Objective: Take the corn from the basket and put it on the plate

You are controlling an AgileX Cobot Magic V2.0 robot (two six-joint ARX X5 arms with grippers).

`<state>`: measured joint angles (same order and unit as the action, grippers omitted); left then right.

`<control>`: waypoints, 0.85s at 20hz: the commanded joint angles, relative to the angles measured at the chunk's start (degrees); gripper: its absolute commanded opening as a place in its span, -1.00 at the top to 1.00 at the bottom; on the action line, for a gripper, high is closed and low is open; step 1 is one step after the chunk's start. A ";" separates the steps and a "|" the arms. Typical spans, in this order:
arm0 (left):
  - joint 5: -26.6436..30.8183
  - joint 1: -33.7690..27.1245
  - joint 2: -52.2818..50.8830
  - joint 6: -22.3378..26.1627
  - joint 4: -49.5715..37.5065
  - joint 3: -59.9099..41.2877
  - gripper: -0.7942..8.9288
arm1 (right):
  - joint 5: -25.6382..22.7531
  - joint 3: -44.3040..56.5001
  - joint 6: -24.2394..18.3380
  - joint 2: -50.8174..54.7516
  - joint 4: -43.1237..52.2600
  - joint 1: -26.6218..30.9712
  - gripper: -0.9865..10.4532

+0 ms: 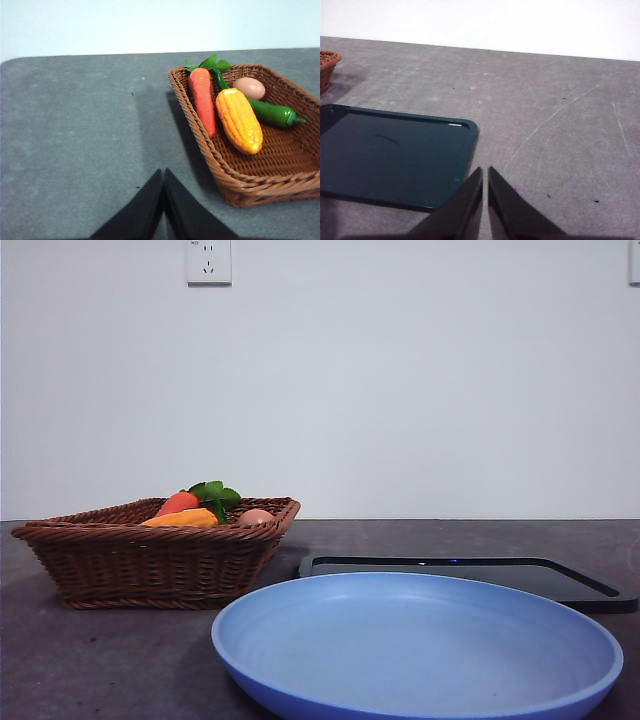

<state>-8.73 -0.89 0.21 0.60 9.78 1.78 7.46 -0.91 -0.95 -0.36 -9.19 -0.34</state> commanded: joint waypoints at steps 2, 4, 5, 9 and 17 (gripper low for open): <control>0.17 -0.07 -0.04 -6.95 0.28 -1.62 0.83 | -0.04 0.37 0.96 0.15 0.17 -0.07 0.82; 0.17 -0.07 -0.04 -9.73 0.26 -1.62 0.83 | 0.02 0.37 1.03 0.15 0.37 -0.07 0.82; 0.17 -0.07 -0.04 -10.71 0.26 -1.62 0.83 | 0.02 0.37 1.11 0.15 0.35 -0.07 0.82; 0.17 -0.07 -0.04 -12.13 0.11 -1.62 0.83 | 0.09 0.31 6.51 0.15 0.13 -0.07 0.82; -0.22 -0.07 -0.04 -21.27 -2.10 -1.51 0.83 | 0.20 0.07 14.78 0.15 0.15 -0.07 0.82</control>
<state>-8.84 -0.89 0.21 -16.03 8.80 1.78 7.53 -0.91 10.81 -0.38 -9.19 -0.34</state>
